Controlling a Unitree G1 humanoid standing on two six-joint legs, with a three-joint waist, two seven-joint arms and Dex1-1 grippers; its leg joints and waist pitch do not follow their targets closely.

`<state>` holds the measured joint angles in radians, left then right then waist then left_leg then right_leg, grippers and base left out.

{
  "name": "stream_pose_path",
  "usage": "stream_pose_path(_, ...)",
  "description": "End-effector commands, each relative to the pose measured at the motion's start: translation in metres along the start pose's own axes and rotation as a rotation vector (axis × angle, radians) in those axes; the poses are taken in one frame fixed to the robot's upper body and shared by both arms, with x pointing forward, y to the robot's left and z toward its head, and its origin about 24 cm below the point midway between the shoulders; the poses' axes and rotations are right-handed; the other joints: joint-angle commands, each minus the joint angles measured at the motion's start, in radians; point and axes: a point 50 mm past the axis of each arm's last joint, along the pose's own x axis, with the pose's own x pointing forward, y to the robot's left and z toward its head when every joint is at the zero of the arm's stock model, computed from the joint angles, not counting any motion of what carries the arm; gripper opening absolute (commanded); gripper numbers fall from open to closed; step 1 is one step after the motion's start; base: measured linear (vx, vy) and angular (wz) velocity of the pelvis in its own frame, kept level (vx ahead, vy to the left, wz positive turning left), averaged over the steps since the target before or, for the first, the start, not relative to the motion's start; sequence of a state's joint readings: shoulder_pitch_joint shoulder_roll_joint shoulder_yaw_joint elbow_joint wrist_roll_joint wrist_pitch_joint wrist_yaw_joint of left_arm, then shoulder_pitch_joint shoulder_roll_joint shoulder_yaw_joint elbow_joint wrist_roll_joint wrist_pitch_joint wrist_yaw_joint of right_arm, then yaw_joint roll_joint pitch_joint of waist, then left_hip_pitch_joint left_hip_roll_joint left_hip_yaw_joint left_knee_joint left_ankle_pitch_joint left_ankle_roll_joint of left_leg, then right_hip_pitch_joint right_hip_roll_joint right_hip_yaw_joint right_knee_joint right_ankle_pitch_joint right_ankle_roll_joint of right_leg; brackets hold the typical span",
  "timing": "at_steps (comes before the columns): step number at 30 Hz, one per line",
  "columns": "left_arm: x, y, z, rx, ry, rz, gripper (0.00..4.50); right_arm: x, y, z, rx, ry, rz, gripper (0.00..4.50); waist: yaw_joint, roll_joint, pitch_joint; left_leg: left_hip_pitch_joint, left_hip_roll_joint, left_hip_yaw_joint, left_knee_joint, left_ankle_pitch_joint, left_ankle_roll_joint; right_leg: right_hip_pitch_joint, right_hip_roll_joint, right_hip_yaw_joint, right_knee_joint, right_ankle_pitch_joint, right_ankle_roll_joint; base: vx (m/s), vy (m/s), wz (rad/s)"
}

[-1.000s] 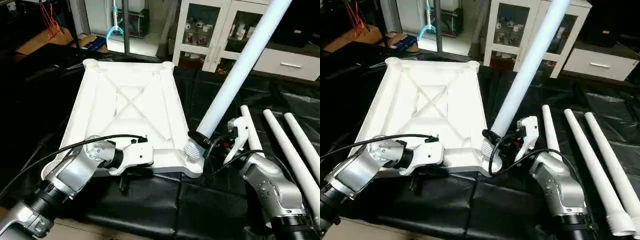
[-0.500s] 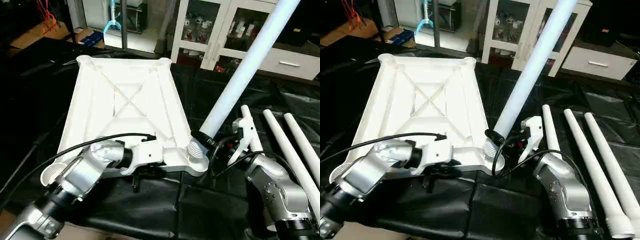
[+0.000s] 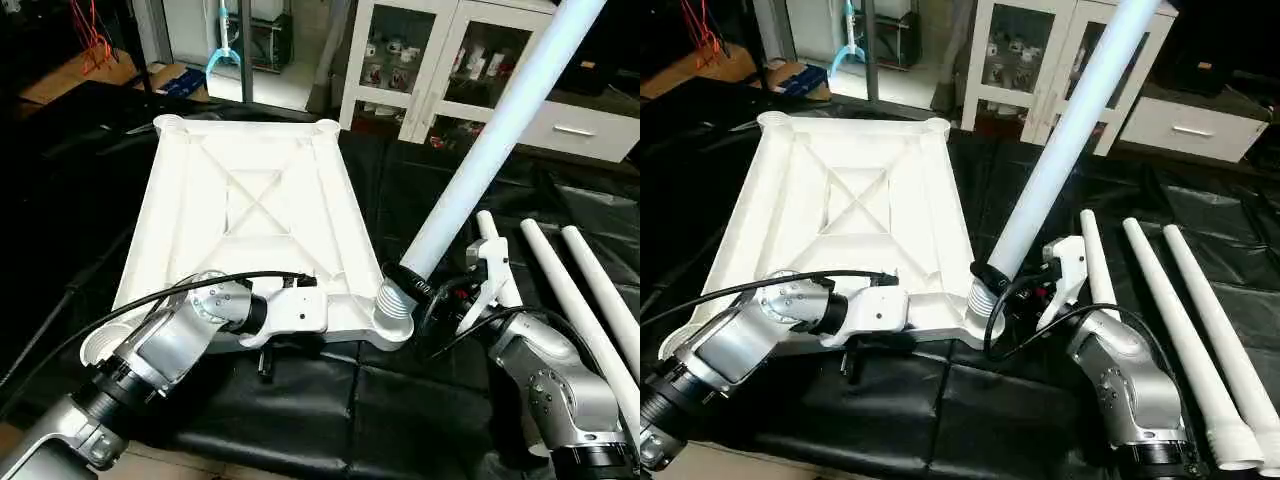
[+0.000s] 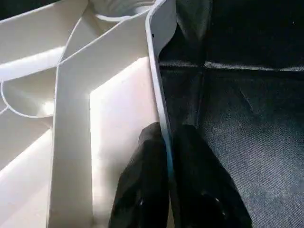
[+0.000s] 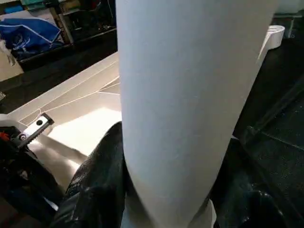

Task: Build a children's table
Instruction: Pick table leg

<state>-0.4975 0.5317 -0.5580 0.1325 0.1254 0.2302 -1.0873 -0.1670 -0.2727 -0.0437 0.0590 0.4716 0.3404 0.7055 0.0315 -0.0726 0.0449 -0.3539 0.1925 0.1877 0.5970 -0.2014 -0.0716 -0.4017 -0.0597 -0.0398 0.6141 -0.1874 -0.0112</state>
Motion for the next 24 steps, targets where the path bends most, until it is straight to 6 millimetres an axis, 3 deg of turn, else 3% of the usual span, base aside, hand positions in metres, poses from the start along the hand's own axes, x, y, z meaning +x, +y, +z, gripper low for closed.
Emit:
stream_pose_path(1, 0.001, -0.004, -0.019, -0.027, 0.118, -0.017, 0.09, -0.001, -0.004, 0.012, -0.008, -0.056, -0.031, 1.86, -0.003, 0.015, -0.05, 0.01, 0.04, -0.015, -0.076, -0.231, -0.013, 0.034, -0.068, 0.046, -0.082, -0.274, -0.164, 0.0, 0.0, 0.0)
stream_pose_path(10, -0.019, 0.005, -0.044, -0.16, 0.254, 0.109, 0.0, 0.009, -0.005, 0.01, -0.009, -0.039, -0.039, 1.86, -0.007, 0.011, -0.046, 0.006, 0.039, -0.019, -0.08, -0.248, -0.017, 0.034, -0.071, 0.045, -0.084, -0.33, -0.154, 0.0, 0.0, 0.0)
stream_pose_path(11, -0.019, 0.005, -0.044, -0.16, 0.254, 0.109, 0.0, 0.009, -0.005, 0.01, -0.009, -0.039, -0.039, 1.86, -0.009, 0.011, -0.045, 0.005, 0.038, -0.02, -0.081, -0.254, -0.019, 0.034, -0.07, 0.044, -0.085, -0.345, -0.151, 0.0, 0.0, 0.0)
stream_pose_path(12, -0.024, 0.004, -0.048, -0.193, 0.279, 0.133, 0.0, 0.012, -0.004, 0.007, -0.002, -0.03, -0.042, 1.86, -0.011, 0.003, -0.043, 0.003, 0.037, -0.02, -0.08, -0.265, -0.018, 0.034, -0.07, 0.043, -0.09, -0.375, -0.138, 0.0, 0.0, 0.0)
stream_pose_path(15, -0.03, 0.0, -0.052, -0.24, 0.314, 0.154, 0.0, 0.02, -0.003, 0.003, 0.024, -0.018, -0.036, 1.86, -0.032, 0.007, -0.038, -0.008, 0.034, -0.032, -0.085, -0.296, -0.022, 0.036, -0.074, 0.037, -0.096, -0.478, -0.111, 0.0, 0.0, 0.0)
stream_pose_path(18, -0.034, -0.001, -0.053, -0.295, 0.34, 0.186, 0.0, 0.028, -0.001, -0.003, 0.052, 0.023, 0.001, 1.86, -0.044, 0.002, -0.032, -0.011, 0.033, -0.038, -0.089, -0.316, -0.021, 0.033, -0.074, 0.034, -0.101, -0.506, -0.101, 0.0, 0.0, 0.0)
stream_pose_path(20, -0.036, 0.0, -0.053, -0.304, 0.359, 0.217, 0.0, 0.033, 0.001, -0.006, 0.056, 0.037, 0.022, 1.86, -0.053, 0.005, -0.031, -0.008, 0.032, -0.041, -0.086, -0.331, -0.018, 0.03, -0.075, 0.033, -0.104, -0.523, -0.104, 0.0, 0.0, 0.0)
stream_pose_path(23, -0.041, -0.001, -0.056, -0.316, 0.392, 0.232, 0.0, 0.037, 0.001, -0.004, 0.065, 0.022, 0.036, 1.86, -0.054, 0.006, -0.031, -0.004, 0.032, -0.041, -0.086, -0.336, -0.011, 0.025, -0.074, 0.035, -0.106, -0.521, -0.107, 0.0, 0.0, 0.0)
stream_pose_path(24, -0.046, -0.001, -0.059, -0.297, 0.443, 0.246, 0.0, 0.038, 0.001, -0.003, 0.061, 0.016, 0.039, 1.86, -0.054, 0.001, -0.03, -0.005, 0.032, -0.04, -0.086, -0.333, -0.009, 0.025, -0.073, 0.035, -0.107, -0.516, -0.107, 0.0, 0.0, 0.0)
